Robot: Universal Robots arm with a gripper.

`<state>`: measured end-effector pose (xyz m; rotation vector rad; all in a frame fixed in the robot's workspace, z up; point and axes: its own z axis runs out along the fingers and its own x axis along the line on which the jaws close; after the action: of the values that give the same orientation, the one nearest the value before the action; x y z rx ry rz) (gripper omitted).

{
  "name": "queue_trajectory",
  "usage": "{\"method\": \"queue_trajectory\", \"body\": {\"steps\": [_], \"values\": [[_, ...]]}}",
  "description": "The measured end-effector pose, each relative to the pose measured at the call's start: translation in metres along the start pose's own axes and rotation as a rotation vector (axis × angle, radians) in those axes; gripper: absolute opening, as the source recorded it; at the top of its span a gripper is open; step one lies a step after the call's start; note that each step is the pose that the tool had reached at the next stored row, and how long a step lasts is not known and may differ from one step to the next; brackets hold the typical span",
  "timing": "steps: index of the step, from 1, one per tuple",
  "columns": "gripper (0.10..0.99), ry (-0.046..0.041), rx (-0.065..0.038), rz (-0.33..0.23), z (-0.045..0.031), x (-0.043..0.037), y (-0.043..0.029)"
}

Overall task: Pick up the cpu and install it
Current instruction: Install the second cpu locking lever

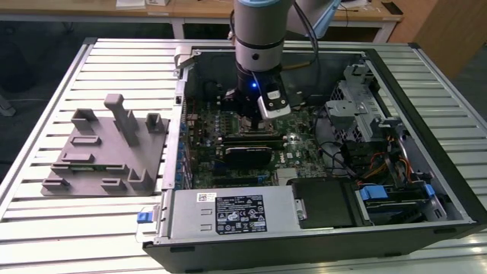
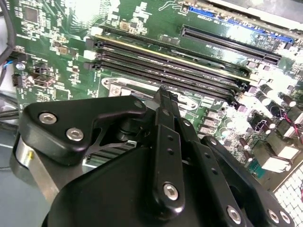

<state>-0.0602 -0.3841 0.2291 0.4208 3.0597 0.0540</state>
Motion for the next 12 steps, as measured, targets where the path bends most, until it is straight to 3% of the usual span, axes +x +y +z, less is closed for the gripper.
{"method": "queue_trajectory", "body": {"steps": [12], "values": [[0.106, 0.0, 0.0, 0.0, 0.0084, 0.0029, -0.001]]}}
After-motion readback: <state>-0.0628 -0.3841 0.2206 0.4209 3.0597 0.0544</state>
